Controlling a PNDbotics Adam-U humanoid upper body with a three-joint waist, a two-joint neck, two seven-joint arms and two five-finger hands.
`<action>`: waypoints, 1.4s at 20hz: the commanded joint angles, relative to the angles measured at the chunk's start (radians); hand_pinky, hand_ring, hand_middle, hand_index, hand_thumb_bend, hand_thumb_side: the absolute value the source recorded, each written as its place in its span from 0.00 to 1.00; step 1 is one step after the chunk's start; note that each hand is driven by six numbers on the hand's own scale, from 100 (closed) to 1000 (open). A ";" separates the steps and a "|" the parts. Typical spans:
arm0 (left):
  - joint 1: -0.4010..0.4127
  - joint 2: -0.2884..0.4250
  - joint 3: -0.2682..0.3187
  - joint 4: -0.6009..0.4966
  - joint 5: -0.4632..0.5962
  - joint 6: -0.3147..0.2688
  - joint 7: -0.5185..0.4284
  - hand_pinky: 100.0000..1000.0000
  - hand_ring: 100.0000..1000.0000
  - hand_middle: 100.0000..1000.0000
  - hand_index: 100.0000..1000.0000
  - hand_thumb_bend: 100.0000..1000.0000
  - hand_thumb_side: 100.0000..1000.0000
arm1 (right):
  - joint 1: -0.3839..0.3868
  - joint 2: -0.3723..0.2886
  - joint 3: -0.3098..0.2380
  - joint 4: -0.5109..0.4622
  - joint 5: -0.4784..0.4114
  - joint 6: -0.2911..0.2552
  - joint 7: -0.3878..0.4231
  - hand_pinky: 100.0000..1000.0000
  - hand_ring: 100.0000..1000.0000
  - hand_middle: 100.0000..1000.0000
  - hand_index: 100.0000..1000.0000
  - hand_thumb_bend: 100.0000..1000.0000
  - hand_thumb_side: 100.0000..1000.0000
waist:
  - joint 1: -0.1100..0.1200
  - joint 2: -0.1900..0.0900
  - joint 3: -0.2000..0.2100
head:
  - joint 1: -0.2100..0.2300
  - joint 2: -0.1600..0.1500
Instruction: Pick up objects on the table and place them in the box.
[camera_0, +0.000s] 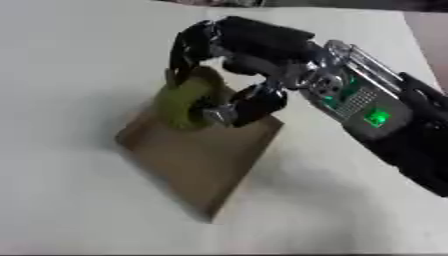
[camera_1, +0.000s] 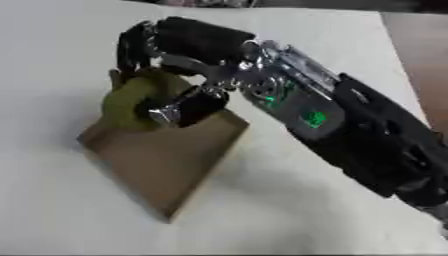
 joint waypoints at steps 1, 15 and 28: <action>-0.009 0.016 0.004 -0.019 0.001 0.001 -0.002 0.67 0.69 0.65 0.80 0.00 0.59 | 0.004 0.007 0.005 0.023 0.078 -0.014 -0.011 0.77 0.69 0.76 0.52 0.00 0.03 | 0.006 -0.023 0.003 | 0.002 0.001; -0.008 0.011 0.006 -0.019 0.002 0.002 -0.004 0.67 0.69 0.65 0.80 0.00 0.59 | 0.047 0.031 0.031 0.138 0.269 -0.110 -0.074 0.75 0.65 0.68 0.58 0.00 0.03 | 0.007 -0.019 0.007 | 0.001 0.001; -0.006 0.015 0.006 -0.019 0.000 0.003 -0.004 0.67 0.69 0.65 0.80 0.00 0.59 | 0.035 -0.066 -0.040 0.091 0.318 -0.228 -0.093 0.80 0.75 0.76 0.87 0.00 0.00 | 0.006 -0.022 0.003 | 0.010 0.002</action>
